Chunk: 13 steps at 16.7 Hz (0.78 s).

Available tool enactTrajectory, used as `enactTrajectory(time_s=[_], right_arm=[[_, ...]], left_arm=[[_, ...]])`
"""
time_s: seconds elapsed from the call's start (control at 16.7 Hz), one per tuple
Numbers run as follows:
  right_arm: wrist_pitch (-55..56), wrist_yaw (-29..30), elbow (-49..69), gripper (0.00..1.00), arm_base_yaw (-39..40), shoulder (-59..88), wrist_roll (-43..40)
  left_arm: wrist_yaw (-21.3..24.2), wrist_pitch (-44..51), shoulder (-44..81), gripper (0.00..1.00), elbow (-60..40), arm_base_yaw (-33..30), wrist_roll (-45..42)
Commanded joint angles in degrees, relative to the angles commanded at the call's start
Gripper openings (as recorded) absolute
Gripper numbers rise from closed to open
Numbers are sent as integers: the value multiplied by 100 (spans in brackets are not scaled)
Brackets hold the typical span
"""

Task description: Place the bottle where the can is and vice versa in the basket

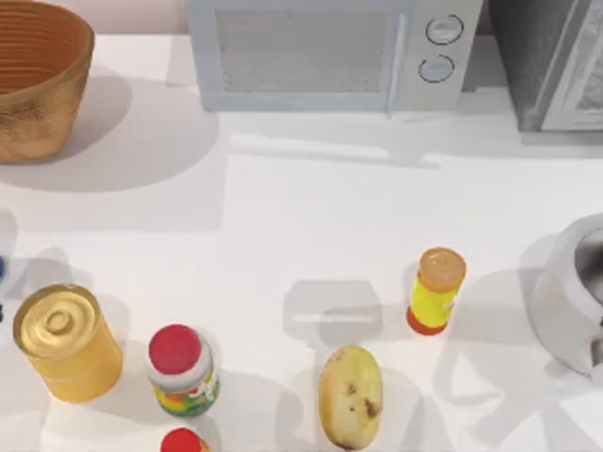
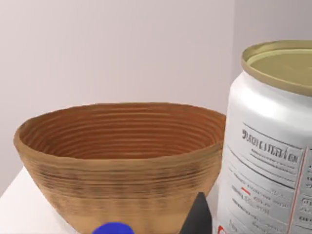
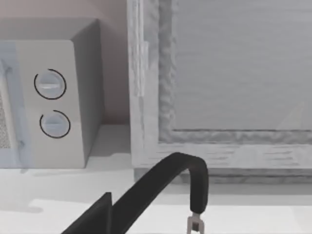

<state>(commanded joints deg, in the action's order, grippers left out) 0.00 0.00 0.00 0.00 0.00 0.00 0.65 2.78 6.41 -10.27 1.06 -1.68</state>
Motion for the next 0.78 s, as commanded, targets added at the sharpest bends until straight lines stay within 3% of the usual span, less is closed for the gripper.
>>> enactTrajectory(time_s=[0.3, 0.78], right_arm=[[0, 0, 0, 100, 0, 0, 0], [0, 0, 0, 100, 0, 0, 0]], left_arm=[[-64, -272, -633, 0, 1001, -103, 163], [52, -397, -444, 0, 925, -53, 136]])
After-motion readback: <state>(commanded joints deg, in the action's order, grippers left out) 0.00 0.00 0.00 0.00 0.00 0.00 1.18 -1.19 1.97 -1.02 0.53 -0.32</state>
